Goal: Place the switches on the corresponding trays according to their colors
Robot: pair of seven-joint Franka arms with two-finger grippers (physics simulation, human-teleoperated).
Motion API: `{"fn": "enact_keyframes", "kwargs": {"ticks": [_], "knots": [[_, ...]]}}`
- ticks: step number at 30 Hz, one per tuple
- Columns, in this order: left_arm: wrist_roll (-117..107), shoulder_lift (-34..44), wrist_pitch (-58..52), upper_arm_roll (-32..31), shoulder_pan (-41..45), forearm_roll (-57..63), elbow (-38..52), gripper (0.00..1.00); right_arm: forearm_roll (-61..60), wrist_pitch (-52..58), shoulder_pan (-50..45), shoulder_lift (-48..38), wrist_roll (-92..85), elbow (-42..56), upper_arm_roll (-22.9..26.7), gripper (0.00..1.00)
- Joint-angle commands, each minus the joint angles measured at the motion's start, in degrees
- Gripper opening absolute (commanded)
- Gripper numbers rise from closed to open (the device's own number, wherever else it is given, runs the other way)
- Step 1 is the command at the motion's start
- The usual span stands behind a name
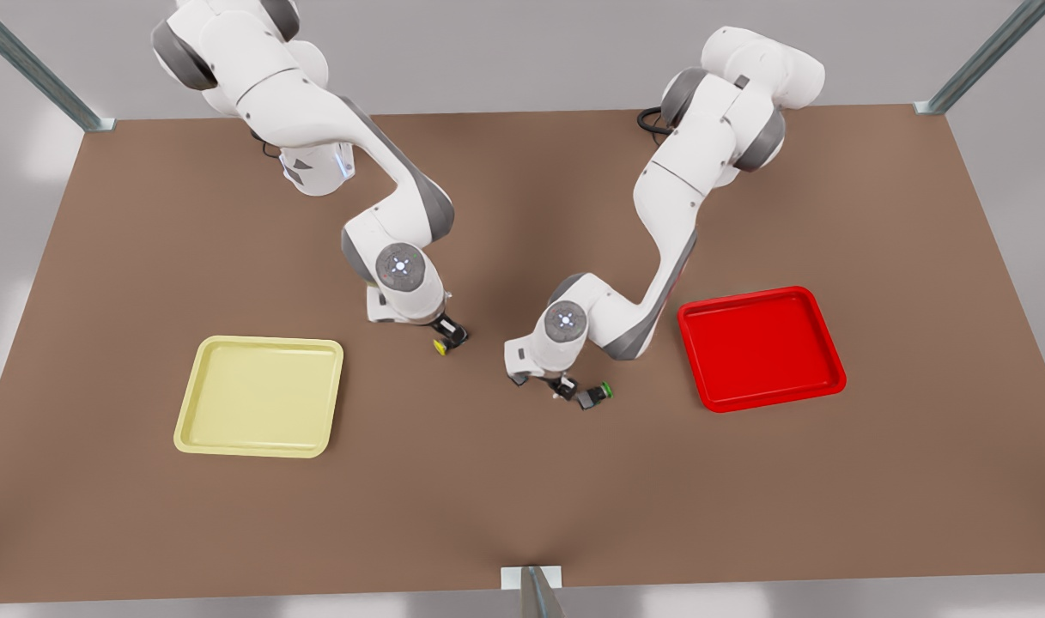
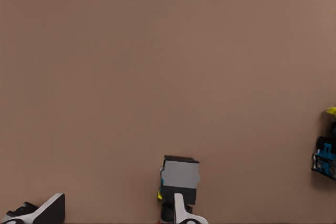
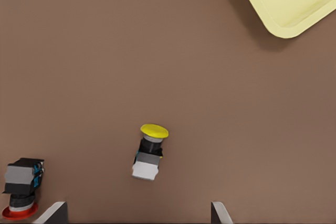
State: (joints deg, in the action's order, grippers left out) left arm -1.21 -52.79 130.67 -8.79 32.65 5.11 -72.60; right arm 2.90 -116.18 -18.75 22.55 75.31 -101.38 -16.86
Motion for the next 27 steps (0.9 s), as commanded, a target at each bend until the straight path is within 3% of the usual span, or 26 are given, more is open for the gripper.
{"fn": "enact_keyframes", "kwargs": {"ticks": [1, 5, 9, 17, 21, 27], "knots": [[0.0, -0.1, 0.2, 0.0, 0.0, -0.2, 0.0, 1.00, 0.0, 0.0, -0.1, 0.1, 0.0, -0.1, 0.0, 1.00], [1.0, -0.8, 0.3, 0.0, 1.2, 0.6, -0.7, 1.00, 0.3, -4.0, -1.2, 5.4, 3.3, -0.4, 0.0, 1.00], [0.4, -2.2, 1.6, 0.0, 3.0, 0.4, -0.6, 1.00, 0.3, -20.4, 0.0, 4.3, 2.6, -11.7, 0.2, 1.00], [0.7, -3.5, 3.1, 0.1, 3.0, 0.9, -0.6, 1.00, 4.3, -30.2, -1.7, 5.7, 9.1, -15.6, 0.3, 1.00], [0.8, -3.5, 3.1, 0.1, 3.1, 0.9, -0.5, 0.85, 4.5, -32.1, -2.9, 6.1, 14.3, -16.5, 0.4, 1.00], [0.7, -3.4, 3.1, 0.1, 3.0, 0.8, -0.4, 0.73, 4.8, -32.4, -2.4, 8.9, 14.4, -16.0, 0.8, 1.00]]}}
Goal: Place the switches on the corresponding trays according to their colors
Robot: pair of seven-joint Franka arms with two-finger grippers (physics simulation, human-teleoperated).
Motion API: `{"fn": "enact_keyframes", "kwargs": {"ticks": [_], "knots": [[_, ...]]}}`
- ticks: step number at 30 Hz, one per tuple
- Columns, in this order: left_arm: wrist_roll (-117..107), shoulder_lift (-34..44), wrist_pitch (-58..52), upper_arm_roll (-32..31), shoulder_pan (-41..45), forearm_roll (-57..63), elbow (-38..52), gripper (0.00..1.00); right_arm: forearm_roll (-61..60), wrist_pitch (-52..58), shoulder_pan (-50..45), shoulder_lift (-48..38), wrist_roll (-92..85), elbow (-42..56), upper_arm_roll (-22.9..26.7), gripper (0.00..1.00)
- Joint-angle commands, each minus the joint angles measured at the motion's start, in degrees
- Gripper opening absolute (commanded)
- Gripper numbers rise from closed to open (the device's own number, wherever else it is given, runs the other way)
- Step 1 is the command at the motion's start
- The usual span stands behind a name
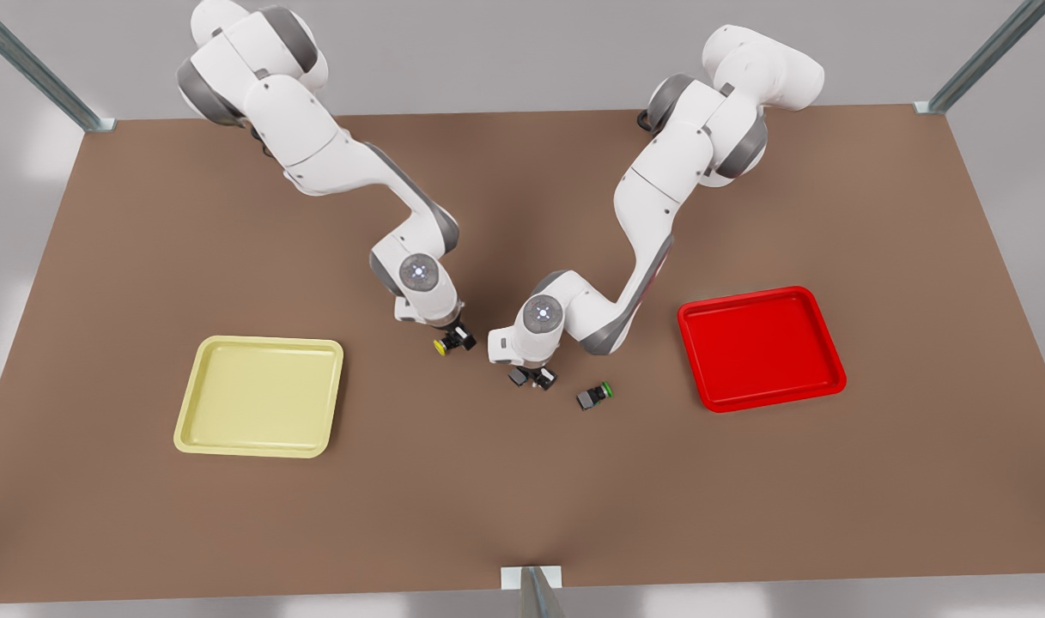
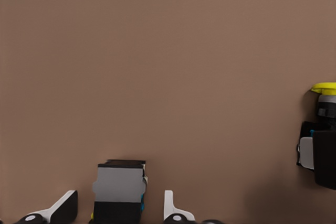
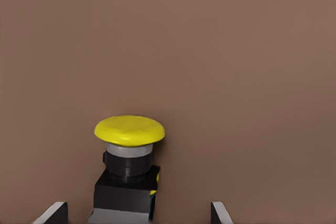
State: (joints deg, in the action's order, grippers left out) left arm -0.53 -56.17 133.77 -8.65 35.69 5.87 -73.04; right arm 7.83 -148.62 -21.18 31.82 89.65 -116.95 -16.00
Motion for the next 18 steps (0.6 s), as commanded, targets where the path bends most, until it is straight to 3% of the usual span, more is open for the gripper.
{"fn": "enact_keyframes", "kwargs": {"ticks": [1, 13, 14, 15, 18], "knots": [[0.0, 0.0, 0.0, 0.0, 0.0, 0.0, 0.0, 0.73, 0.3, 0.0, 0.0, 0.3, 0.0, 0.2, 0.1, 1.00], [0.3, 0.0, -0.1, 0.1, 0.0, 0.2, 0.0, 0.57, 2.0, -2.1, -1.1, 1.7, 0.1, 0.0, 0.5, 1.00], [0.3, 0.1, -0.2, 0.1, 0.0, 0.2, 0.0, 0.57, 2.0, -2.2, -1.1, 1.7, 0.1, 0.0, 0.5, 0.99], [0.3, 0.1, -0.1, 0.2, 0.0, 0.2, 0.0, 0.57, 2.0, -2.2, -1.1, 1.7, 0.1, 0.0, 0.5, 0.89], [0.3, 0.0, -0.1, 0.2, 0.1, 0.2, 0.0, 0.55, 3.0, -2.2, -1.4, 1.6, -0.4, 0.4, 0.5, 0.90]]}}
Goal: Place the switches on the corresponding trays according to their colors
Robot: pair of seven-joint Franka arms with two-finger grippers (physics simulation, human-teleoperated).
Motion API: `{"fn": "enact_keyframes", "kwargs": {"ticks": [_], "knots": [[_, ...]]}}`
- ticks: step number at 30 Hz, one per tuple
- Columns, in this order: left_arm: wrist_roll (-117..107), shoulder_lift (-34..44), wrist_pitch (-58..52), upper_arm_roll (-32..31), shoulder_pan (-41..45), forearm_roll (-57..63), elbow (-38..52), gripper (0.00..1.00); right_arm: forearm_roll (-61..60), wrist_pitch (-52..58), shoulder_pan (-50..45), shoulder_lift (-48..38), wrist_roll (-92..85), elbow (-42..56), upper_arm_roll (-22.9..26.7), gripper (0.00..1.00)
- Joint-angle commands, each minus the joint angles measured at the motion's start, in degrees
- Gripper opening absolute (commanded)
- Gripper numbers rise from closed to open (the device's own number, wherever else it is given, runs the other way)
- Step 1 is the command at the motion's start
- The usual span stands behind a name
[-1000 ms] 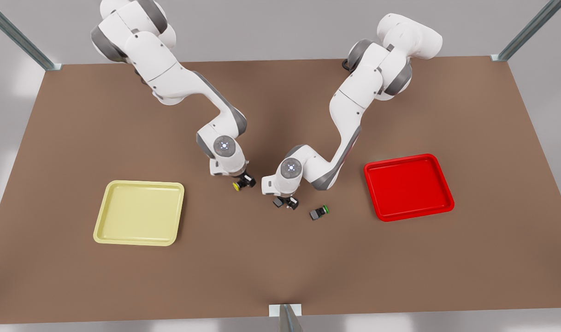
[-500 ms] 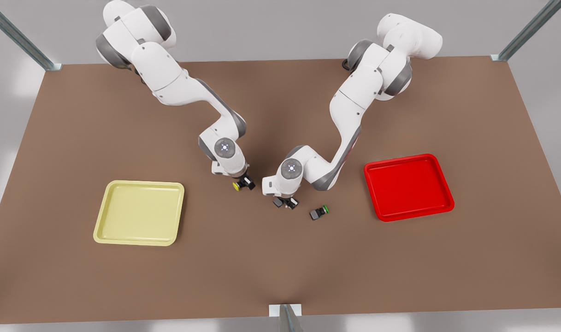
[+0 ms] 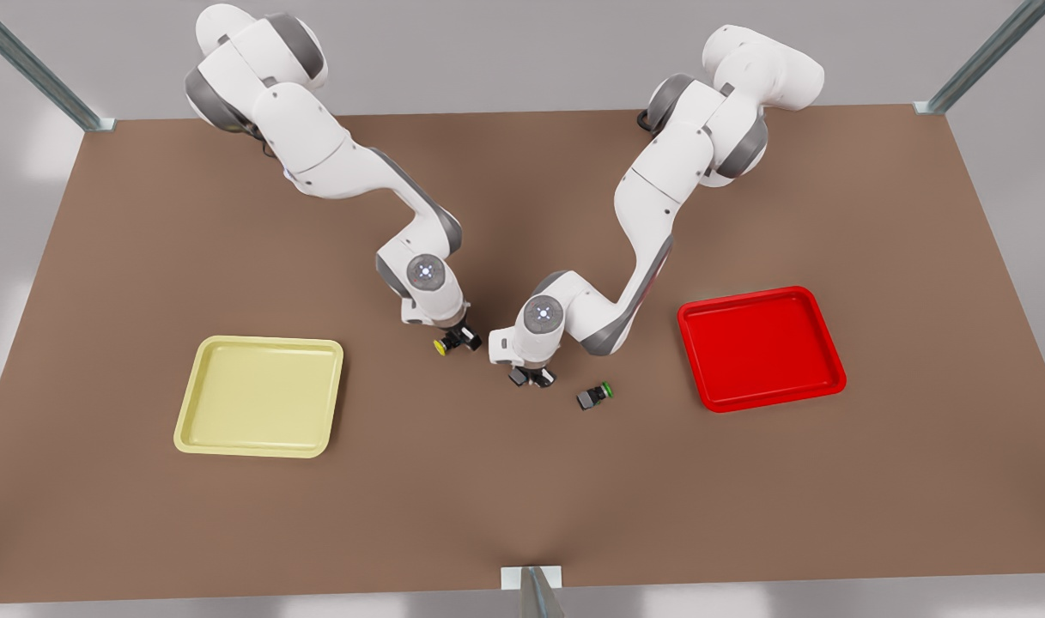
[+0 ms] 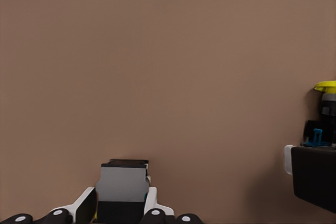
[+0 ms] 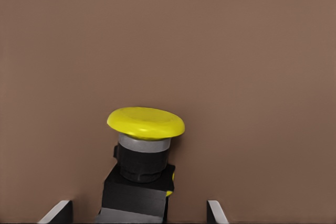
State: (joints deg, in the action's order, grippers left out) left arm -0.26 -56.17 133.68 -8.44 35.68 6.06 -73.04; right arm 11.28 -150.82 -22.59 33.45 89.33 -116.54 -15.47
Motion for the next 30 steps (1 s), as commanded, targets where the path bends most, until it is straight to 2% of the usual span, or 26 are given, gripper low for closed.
{"fn": "enact_keyframes", "kwargs": {"ticks": [1, 3, 4, 6, 7, 9, 11, 14, 16, 17, 22, 26, 30], "knots": [[0.0, 0.0, 0.0, 0.0, 0.0, 0.1, 0.0, 0.55, 0.1, 0.0, 0.0, 0.0, 0.0, 0.0, 0.0, 0.91], [0.0, -0.1, 0.1, 0.0, 0.1, 0.1, 0.0, 0.55, 0.1, 0.1, 0.3, 0.1, 0.5, 0.0, 0.0, 0.94], [0.0, -0.3, 0.1, 0.0, 0.0, 0.1, 0.0, 0.55, 0.1, 0.1, 0.3, 0.4, 0.4, 0.0, 0.0, 1.00], [0.0, -0.3, 0.1, 0.0, 0.0, 0.1, 0.0, 0.55, 0.1, 0.2, 0.3, 0.2, 0.5, 0.0, 0.0, 0.94], [0.0, -0.3, 0.1, 0.0, 0.1, 0.1, 0.0, 0.55, 0.1, 0.3, 0.3, 0.2, 0.4, 0.0, 0.0, 0.86], [0.1, -0.3, 0.0, 0.1, 0.0, 0.1, 0.0, 0.55, 0.1, 0.8, 0.3, 0.1, 0.4, 0.2, 0.0, 0.84], [1.2, 1.5, -0.8, 0.5, -0.1, 0.0, -0.1, 0.55, 0.1, 1.0, 0.4, 0.2, 1.2, 0.8, 0.0, 0.77], [1.4, 2.0, -1.7, 0.7, -0.2, 0.0, 0.0, 0.54, 0.1, 0.9, 0.4, 0.7, 2.6, 1.0, 0.0, 0.76], [1.4, 1.9, -1.6, 0.7, -0.2, 0.0, -0.1, 0.54, 0.1, 0.8, 0.6, 0.7, 2.6, 1.0, 0.0, 0.60], [1.4, 1.7, -1.6, 0.7, -0.2, 0.0, -0.1, 0.54, 0.1, 0.8, 0.6, 0.7, 2.6, 1.0, 0.0, 0.57], [1.8, 1.1, -1.0, 0.8, -0.2, 0.1, -0.1, 0.51, 0.1, 1.0, 0.6, 0.1, 2.7, 1.1, 0.0, 0.57], [1.7, 0.4, -0.7, 0.8, -0.2, 0.0, -0.1, 0.50, 0.1, 0.9, 0.5, 0.2, 2.6, 1.0, 0.0, 0.48], [1.8, 0.5, -0.8, 0.8, -0.2, 0.0, -0.1, 0.50, 0.1, 1.0, 0.4, 0.1, 2.5, 1.0, 0.0, 0.48]]}}
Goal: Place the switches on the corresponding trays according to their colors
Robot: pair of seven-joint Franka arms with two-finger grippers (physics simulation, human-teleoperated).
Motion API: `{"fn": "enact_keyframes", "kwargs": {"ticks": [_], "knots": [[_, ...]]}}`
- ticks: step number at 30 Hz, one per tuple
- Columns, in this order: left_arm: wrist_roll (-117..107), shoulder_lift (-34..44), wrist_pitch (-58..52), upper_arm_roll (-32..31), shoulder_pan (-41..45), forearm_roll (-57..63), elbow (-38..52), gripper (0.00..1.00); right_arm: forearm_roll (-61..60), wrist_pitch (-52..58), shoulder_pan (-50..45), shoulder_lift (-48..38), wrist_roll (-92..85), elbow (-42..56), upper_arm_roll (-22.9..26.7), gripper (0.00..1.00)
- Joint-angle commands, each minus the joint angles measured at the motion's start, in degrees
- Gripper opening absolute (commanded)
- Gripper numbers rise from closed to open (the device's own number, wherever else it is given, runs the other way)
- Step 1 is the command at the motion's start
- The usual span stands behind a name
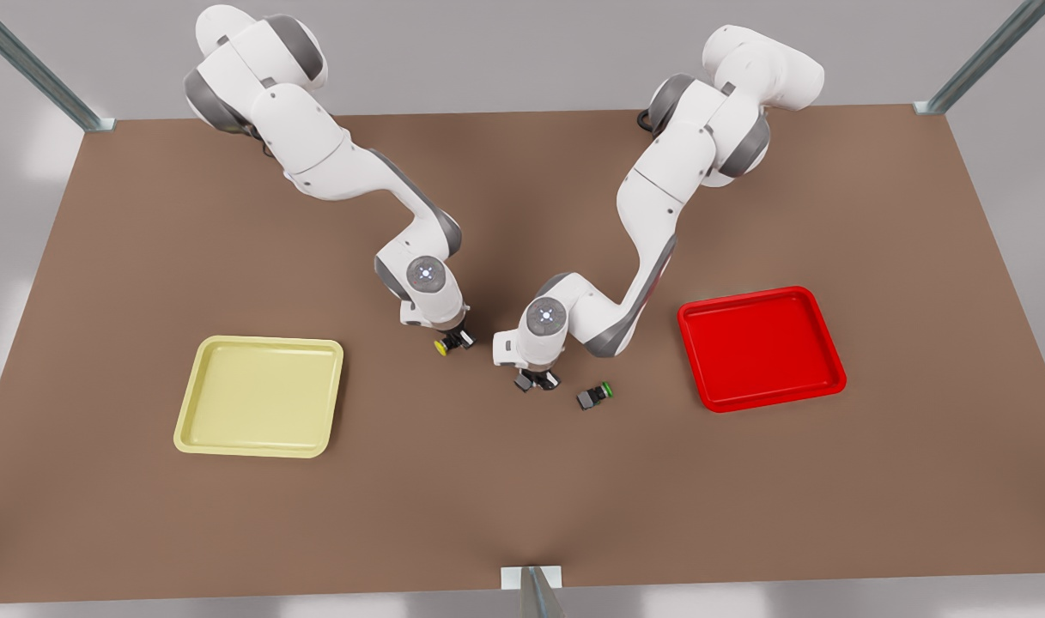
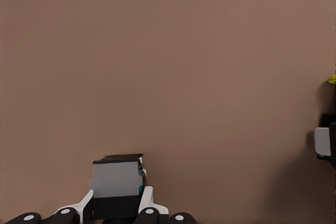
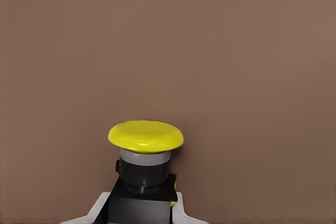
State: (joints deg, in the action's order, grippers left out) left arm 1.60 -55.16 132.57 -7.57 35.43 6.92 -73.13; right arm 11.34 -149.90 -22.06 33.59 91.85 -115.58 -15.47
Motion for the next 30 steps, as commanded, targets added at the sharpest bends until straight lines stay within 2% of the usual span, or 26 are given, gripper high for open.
{"fn": "enact_keyframes", "kwargs": {"ticks": [1, 5, 10, 11, 14, 15, 19, 22, 25, 28, 30], "knots": [[0.3, 0.2, -0.2, 0.2, 0.0, -0.9, 0.0, 0.50, 0.0, 0.0, 0.0, 0.0, 0.0, 0.0, 0.0, 0.48], [5.7, 5.0, -5.9, 2.0, -0.7, -1.1, -1.0, 0.51, 0.0, 0.0, 0.0, 0.0, 0.0, 0.0, 0.0, 0.51], [24.1, 24.0, -4.4, 5.5, -6.4, -2.1, -26.1, 0.51, 0.0, 0.0, 0.0, -0.1, 0.1, 0.0, 0.0, 0.58], [27.6, 28.3, 0.4, 7.8, -6.4, -2.1, -34.2, 0.51, 0.0, 0.0, -0.1, -0.2, 0.1, 0.0, 0.0, 0.61], [42.9, 34.9, 0.6, 16.5, -6.3, -5.9, -43.2, 0.51, 0.0, 0.0, 0.0, -0.2, 0.1, 0.0, 0.0, 0.60], [44.4, 36.4, 0.5, 19.0, -6.3, -5.9, -45.4, 0.51, 0.0, 0.0, 0.0, -0.5, -0.2, -0.1, 0.0, 0.57], [57.8, 36.4, 0.5, 28.9, -6.3, -6.0, -48.3, 0.51, 0.0, 0.0, 0.0, -0.5, -0.4, -0.1, 0.0, 0.53], [62.9, 32.7, 3.7, 29.9, -10.1, -6.0, -48.2, 0.53, 0.0, 0.0, 0.0, -0.5, -0.2, -0.1, 0.0, 0.51], [62.9, 29.5, 3.7, 29.9, -10.4, -8.5, -47.6, 1.00, 0.0, 0.1, 0.2, -1.4, -0.4, -0.1, 0.0, 0.51], [63.0, 29.5, 3.1, 30.0, -10.4, -8.7, -47.5, 1.00, 0.0, 2.6, 0.4, -2.2, -1.2, -0.1, 0.0, 0.51], [62.6, 31.0, -3.8, 30.3, -10.3, -11.8, -44.2, 1.00, 0.0, 4.3, 1.9, -3.9, -4.0, -0.3, 0.0, 0.51]]}}
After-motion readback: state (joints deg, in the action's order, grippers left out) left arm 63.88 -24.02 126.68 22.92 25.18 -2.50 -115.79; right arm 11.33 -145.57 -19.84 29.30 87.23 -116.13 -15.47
